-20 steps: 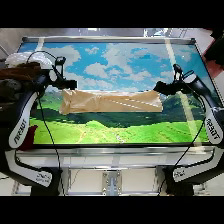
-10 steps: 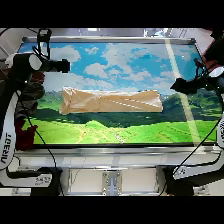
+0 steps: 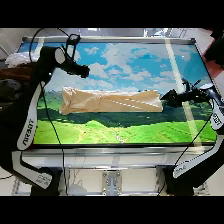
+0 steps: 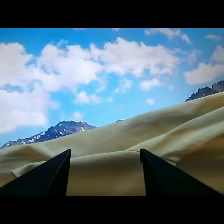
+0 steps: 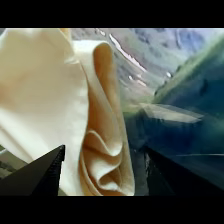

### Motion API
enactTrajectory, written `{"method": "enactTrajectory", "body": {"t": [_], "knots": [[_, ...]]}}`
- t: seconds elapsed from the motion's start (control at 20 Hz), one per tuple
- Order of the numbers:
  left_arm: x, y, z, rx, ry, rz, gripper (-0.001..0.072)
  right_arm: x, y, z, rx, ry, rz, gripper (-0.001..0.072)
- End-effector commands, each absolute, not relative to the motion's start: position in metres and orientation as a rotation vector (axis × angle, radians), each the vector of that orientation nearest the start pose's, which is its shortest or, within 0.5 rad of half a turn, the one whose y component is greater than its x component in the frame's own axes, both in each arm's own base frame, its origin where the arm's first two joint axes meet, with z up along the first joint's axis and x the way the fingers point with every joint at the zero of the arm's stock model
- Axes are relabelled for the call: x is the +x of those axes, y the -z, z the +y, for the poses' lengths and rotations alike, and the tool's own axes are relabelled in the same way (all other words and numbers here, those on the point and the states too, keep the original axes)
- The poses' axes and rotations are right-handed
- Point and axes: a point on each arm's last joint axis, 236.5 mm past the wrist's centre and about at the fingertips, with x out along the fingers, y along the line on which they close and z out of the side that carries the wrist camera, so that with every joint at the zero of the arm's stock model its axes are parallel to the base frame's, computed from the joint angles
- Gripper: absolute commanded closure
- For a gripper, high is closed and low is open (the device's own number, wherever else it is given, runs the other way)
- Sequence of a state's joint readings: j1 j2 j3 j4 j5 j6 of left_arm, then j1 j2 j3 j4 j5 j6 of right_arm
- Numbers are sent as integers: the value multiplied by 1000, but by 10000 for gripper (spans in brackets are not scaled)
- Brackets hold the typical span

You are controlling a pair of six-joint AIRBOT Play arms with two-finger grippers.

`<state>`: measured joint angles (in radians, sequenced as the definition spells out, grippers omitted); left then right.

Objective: Fold the shirts.

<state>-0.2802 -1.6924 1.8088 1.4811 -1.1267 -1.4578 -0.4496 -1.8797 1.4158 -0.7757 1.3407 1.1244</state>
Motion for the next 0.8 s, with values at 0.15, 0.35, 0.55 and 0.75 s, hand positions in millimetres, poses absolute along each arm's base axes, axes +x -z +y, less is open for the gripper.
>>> {"method": "enactTrajectory", "body": {"t": [0.15, 0.35, 0.55, 0.75], "knots": [[508, -49, -192, 170, 415, 1064, 199, 453, 106, -12, 798, -413, 1323, 137], [508, -49, -192, 170, 415, 1063, 200, 454, 105, 18, 762, -467, 1345, 158], [508, -49, -192, 170, 415, 1064, 200, 459, 91, 54, 786, -548, 1335, 366], [508, -47, -192, 170, 415, 1067, 202, 467, 58, 66, 775, -638, 1312, 695]]}}
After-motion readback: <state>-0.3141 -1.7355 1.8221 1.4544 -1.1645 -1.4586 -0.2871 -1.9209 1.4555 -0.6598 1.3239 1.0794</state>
